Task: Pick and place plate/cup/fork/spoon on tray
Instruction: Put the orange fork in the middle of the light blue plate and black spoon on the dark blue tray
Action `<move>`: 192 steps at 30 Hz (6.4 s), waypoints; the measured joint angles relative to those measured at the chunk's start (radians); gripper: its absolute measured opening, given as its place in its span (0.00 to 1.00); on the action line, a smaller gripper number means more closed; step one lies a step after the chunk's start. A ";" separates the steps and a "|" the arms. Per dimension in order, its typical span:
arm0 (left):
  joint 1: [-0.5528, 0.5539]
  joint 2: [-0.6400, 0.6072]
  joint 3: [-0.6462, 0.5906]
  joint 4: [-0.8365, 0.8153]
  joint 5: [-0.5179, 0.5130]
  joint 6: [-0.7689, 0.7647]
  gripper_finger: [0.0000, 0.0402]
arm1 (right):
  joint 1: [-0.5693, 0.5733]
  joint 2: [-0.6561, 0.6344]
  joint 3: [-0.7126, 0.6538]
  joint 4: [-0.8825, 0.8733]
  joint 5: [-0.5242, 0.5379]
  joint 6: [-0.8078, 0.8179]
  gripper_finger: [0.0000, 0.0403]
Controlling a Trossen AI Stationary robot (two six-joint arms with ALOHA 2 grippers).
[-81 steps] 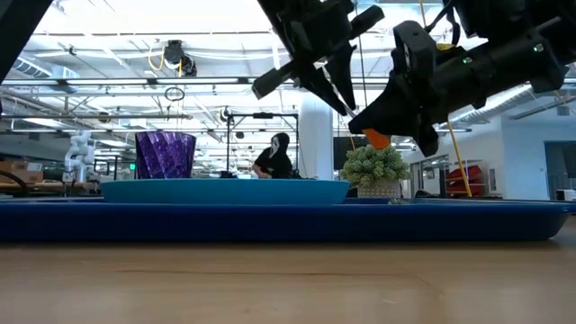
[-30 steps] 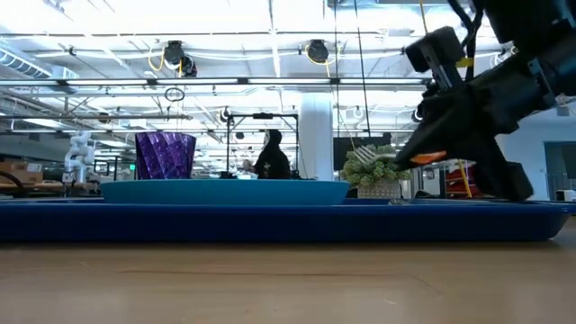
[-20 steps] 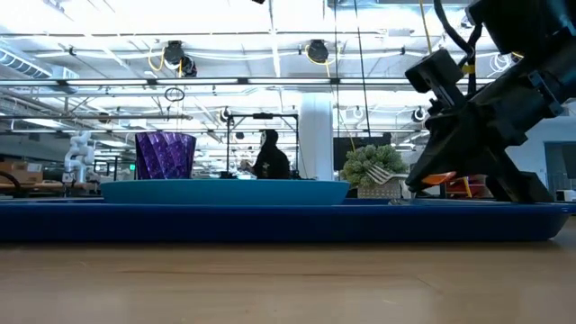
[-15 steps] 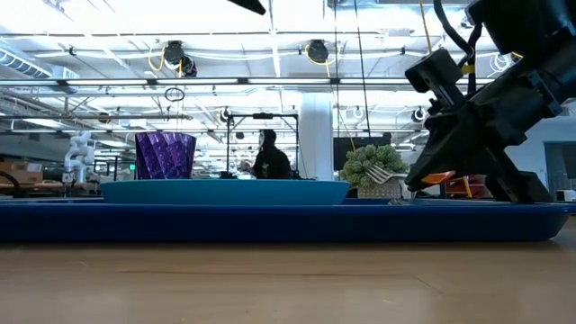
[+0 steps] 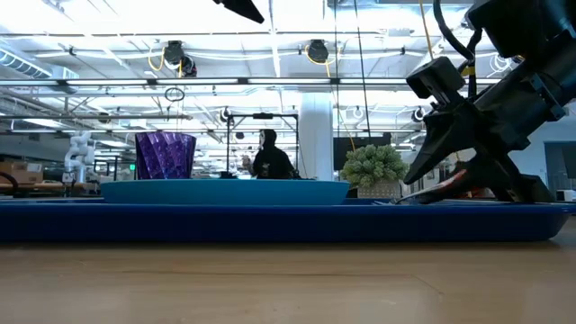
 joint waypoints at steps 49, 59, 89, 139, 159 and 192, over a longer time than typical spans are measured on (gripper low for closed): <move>0.000 0.000 -0.009 -0.025 0.087 -0.017 0.24 | -0.049 -0.007 0.002 0.141 -0.106 -0.337 0.36; 0.000 0.000 -0.009 -0.024 0.325 -0.043 0.24 | -0.060 -0.194 0.023 0.082 -0.030 -0.918 0.36; 0.064 0.006 -0.105 0.570 0.688 -0.418 0.24 | -0.165 -0.366 0.013 -0.080 0.031 -1.612 0.36; -0.265 -0.551 -0.983 0.760 -0.041 -0.513 0.24 | -0.325 0.188 0.565 -0.913 -0.129 -2.144 0.36; -0.324 -0.551 -0.983 0.743 -0.039 -0.508 0.24 | -0.356 0.188 0.491 -0.785 -0.076 -2.226 0.36; -0.324 -0.550 -0.983 0.710 -0.040 -0.504 0.24 | -0.406 0.188 0.431 -0.646 -0.076 -2.285 0.36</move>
